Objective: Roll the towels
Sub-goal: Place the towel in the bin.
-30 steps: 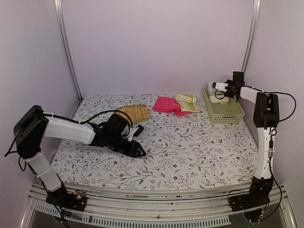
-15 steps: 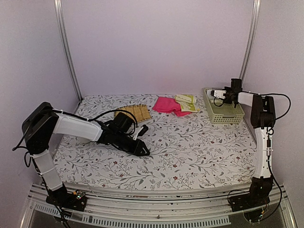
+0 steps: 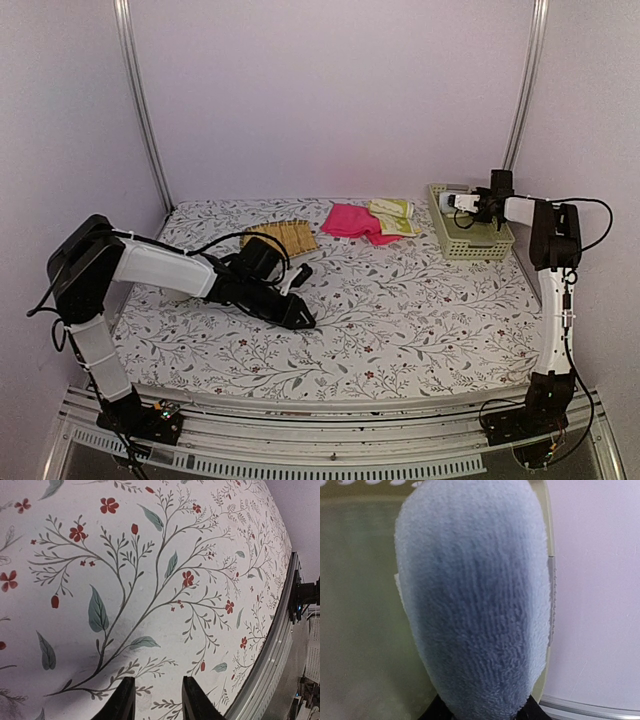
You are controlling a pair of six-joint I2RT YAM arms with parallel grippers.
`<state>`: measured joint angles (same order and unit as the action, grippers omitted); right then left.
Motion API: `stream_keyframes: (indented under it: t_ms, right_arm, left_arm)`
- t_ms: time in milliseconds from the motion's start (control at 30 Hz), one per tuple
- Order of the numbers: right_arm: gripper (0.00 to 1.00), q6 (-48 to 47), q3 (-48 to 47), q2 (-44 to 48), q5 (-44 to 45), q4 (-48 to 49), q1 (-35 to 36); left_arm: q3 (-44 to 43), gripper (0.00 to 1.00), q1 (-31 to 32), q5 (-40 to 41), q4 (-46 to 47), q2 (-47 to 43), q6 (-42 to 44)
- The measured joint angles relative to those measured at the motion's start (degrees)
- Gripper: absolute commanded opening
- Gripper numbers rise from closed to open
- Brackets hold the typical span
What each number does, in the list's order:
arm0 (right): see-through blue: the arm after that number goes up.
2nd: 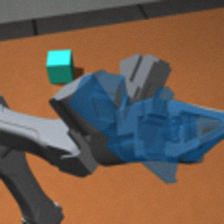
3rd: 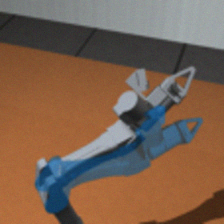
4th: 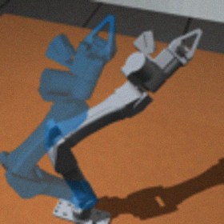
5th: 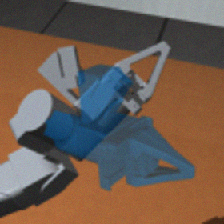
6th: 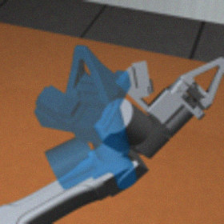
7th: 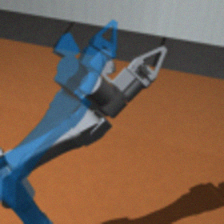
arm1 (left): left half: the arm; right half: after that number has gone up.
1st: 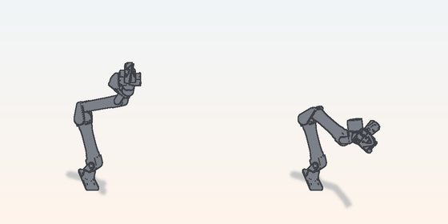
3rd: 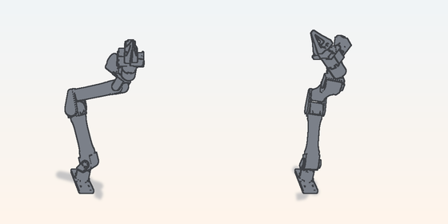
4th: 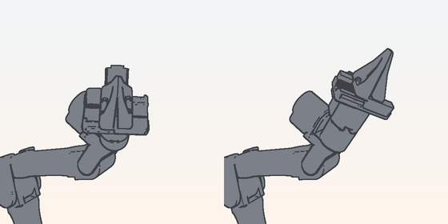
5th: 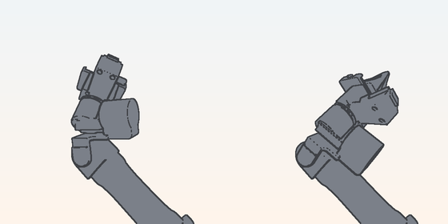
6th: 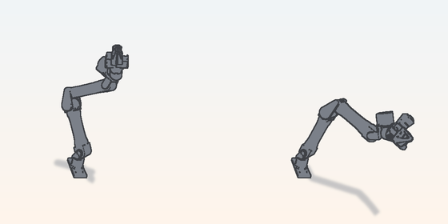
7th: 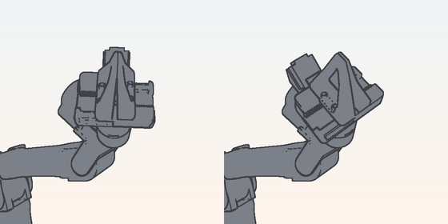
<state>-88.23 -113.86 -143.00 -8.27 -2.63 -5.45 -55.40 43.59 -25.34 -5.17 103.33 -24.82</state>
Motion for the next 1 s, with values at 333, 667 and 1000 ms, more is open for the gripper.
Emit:
stream_keyframes:
  t_ms: [333, 667, 1000]
  right_arm:
    - [0.32, 0.15, 0.37, 0.22, 0.0, -3.23, -0.17]
    - [0.03, 3.93, 1.18, 0.96, 0.02, -1.51, -0.2]
    - [0.03, 6.84, 10.23, 6.08, -0.07, 6.86, -0.2]
  left_arm:
    - [-0.61, 0.32, 0.0, -1.09, 0.17, 1.4, -0.22]
    - [-0.61, 0.32, 0.17, -1.22, 0.44, 1.42, -0.31]
    - [-0.48, 0.32, 0.48, -1.16, 0.63, 1.36, -0.37]
